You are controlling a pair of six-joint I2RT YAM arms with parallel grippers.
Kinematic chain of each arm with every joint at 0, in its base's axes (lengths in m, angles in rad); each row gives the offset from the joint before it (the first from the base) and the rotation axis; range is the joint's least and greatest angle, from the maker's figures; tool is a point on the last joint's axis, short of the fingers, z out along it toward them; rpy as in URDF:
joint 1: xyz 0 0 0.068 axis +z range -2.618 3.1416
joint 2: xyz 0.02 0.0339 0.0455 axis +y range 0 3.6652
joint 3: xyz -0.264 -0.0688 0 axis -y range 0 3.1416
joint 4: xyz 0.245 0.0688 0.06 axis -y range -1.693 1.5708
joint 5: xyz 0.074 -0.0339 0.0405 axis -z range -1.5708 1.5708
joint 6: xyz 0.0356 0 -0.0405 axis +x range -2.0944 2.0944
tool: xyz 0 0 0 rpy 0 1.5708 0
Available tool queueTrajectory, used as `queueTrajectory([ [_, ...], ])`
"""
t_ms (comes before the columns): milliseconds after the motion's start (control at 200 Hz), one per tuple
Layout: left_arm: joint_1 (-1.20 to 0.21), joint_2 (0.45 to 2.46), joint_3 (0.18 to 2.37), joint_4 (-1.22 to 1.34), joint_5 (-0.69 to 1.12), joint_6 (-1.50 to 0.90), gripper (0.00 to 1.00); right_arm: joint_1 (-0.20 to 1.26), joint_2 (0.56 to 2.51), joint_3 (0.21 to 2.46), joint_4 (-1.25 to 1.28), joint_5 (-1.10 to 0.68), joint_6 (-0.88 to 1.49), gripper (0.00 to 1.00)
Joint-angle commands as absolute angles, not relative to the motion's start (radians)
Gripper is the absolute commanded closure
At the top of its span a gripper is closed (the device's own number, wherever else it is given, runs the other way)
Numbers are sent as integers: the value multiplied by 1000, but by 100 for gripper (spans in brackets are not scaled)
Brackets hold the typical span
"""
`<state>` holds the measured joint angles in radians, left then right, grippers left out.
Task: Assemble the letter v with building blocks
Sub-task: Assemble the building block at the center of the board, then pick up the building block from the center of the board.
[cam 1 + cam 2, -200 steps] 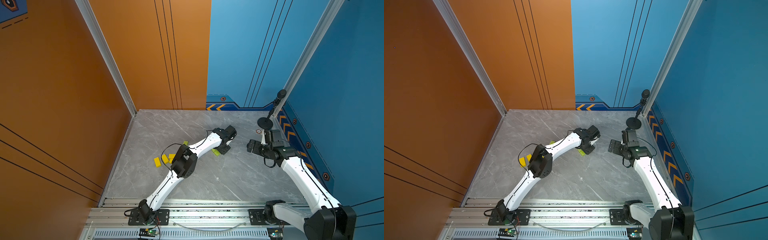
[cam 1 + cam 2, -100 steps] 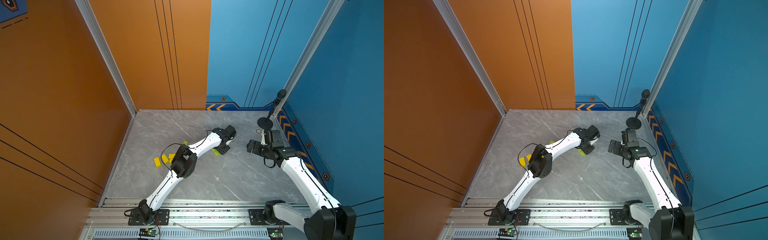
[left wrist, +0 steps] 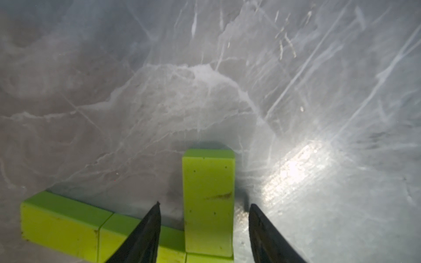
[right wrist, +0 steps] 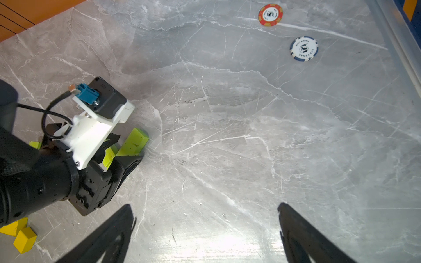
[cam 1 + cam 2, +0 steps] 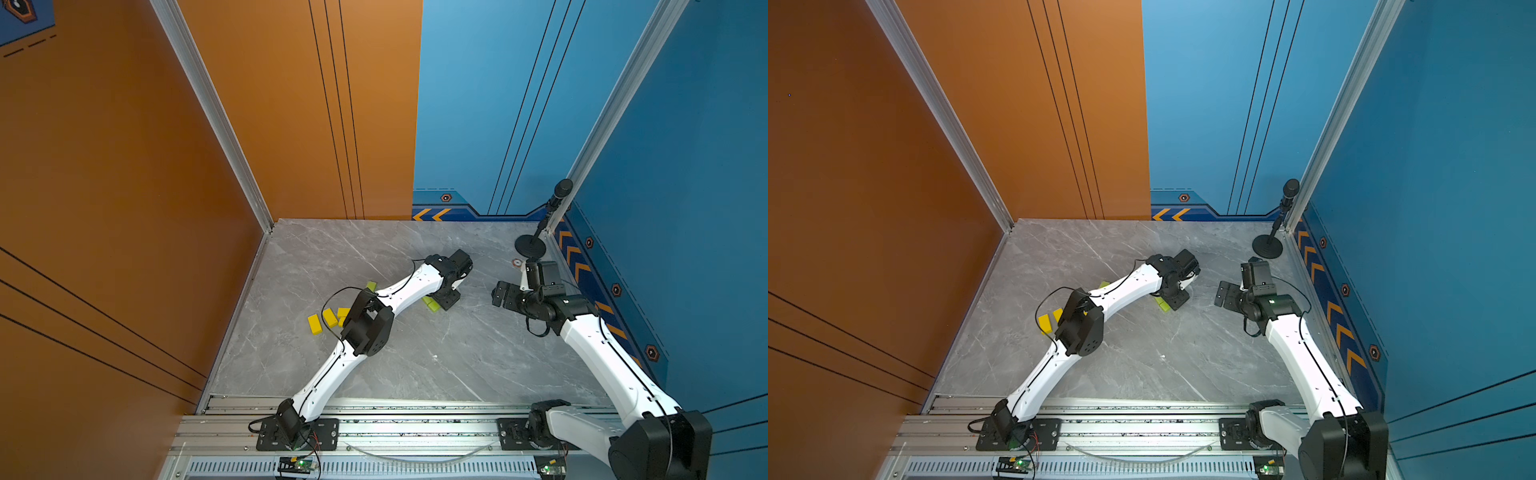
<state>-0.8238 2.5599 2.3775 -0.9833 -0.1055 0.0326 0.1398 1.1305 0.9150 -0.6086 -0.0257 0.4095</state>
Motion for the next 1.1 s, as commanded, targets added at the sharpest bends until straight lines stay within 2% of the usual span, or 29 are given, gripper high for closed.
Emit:
queueTrajectory([
  [0, -816, 2502, 2440, -1006, -115, 25, 34, 151, 1126, 907, -601, -18, 425, 0],
  [170, -809, 2454, 2494, -1007, -133, 16, 27, 155, 1126, 913, -603, -14, 422, 0],
  [275, -787, 2406, 2492, -1006, -129, -22, 15, 157, 1143, 920, -603, -11, 417, 0],
  [340, -760, 2367, 2464, -1006, -109, -64, 15, 167, 1161, 916, -600, 2, 415, 0],
  [355, -752, 2357, 2456, -1006, -105, -75, 10, 170, 1166, 913, -597, 7, 413, 0],
  [471, -700, 2253, 2350, -1000, -63, -151, 0, 218, 1224, 888, -571, 55, 396, 0],
  [501, -690, 2223, 2318, -993, -59, -164, 2, 240, 1247, 882, -563, 72, 392, 0],
  [806, -617, 1839, 1837, -764, 50, -364, 2, 454, 1503, 877, -456, 157, 436, 0],
  [1091, -597, 1482, 1395, -540, 44, -547, 2, 564, 1565, 1019, -532, 250, 443, 0],
])
